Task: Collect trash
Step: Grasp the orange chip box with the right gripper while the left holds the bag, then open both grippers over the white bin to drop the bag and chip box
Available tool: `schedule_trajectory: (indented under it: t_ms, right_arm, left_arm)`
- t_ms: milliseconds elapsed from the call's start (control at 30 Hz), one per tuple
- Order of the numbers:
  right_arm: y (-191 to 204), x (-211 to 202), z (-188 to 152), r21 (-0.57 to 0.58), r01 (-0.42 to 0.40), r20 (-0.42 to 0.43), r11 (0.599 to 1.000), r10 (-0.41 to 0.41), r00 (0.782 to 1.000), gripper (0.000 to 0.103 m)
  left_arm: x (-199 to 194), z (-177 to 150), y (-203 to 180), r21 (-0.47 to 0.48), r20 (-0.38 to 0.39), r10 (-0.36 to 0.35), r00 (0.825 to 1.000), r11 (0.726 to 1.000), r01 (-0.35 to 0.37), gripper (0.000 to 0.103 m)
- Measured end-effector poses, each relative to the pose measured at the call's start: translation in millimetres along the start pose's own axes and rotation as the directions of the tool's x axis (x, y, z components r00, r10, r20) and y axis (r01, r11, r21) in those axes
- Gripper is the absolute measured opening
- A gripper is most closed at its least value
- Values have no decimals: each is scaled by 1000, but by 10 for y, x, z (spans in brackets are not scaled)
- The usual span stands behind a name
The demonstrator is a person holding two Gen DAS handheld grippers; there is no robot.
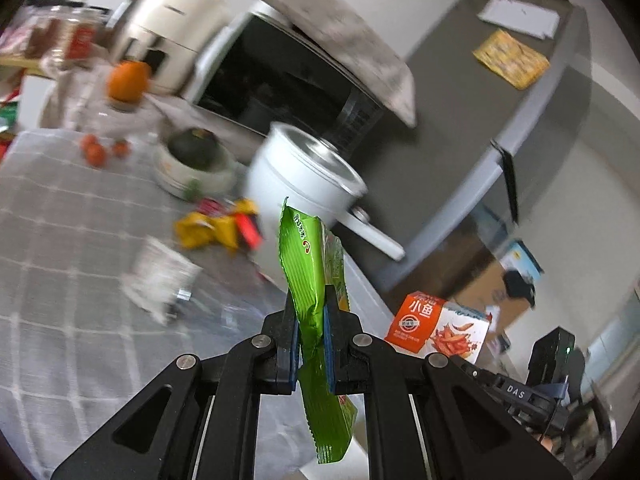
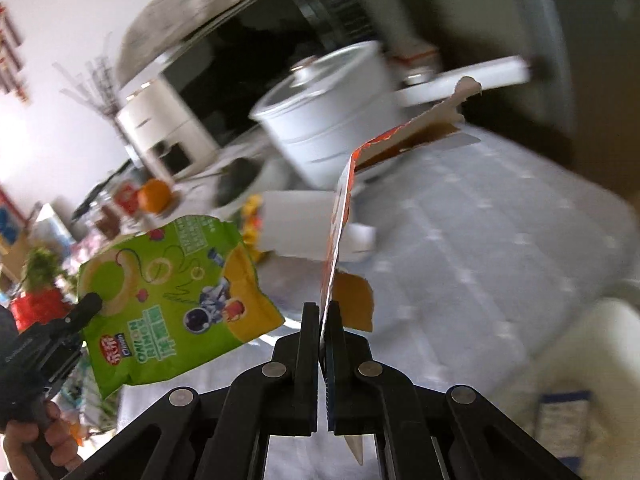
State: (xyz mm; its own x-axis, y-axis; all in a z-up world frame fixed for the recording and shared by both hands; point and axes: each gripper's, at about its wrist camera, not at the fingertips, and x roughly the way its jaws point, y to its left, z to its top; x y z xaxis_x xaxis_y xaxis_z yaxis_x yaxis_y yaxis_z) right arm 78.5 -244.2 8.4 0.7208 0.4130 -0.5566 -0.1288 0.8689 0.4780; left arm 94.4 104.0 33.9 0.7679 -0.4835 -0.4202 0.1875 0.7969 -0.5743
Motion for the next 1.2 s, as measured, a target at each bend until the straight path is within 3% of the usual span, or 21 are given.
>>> schedule_trajectory:
  t_ms: [233,567,767,967,1133,1200]
  right_arm:
    - [-538,-462,-56,38,157,-2,987,-157,988,1]
    - [-1230,-899,-264,138,343,-96,929,-332,938,1]
    - [-1455,-987,-356,175,384,-141,907,-363,921,1]
    - [-1551,-968,-406,192,409,-177,892,-378,909,2]
    - [-1577,-958,-430,190,420,-193,887,-386,902,2]
    - [-1587,-947,-443,190,425,-201,885,-388,899,2]
  left_arm:
    - [479,-341,-723,126,-127,-58,990,989,74,10]
    - [1189,-1203,-1654,363,-343,-23,939,919,155,10]
    - [1596,-1644,-1869,441,-414,52,909,885,150,11]
    - [1847,-1883,-1887,483,-464,111,879,863,146,10]
    - [1977,-1930,-1834,482,-489,123,864,863,150,12]
    - [2025,-1927,-1796,462,-515,121,849,873,156,15]
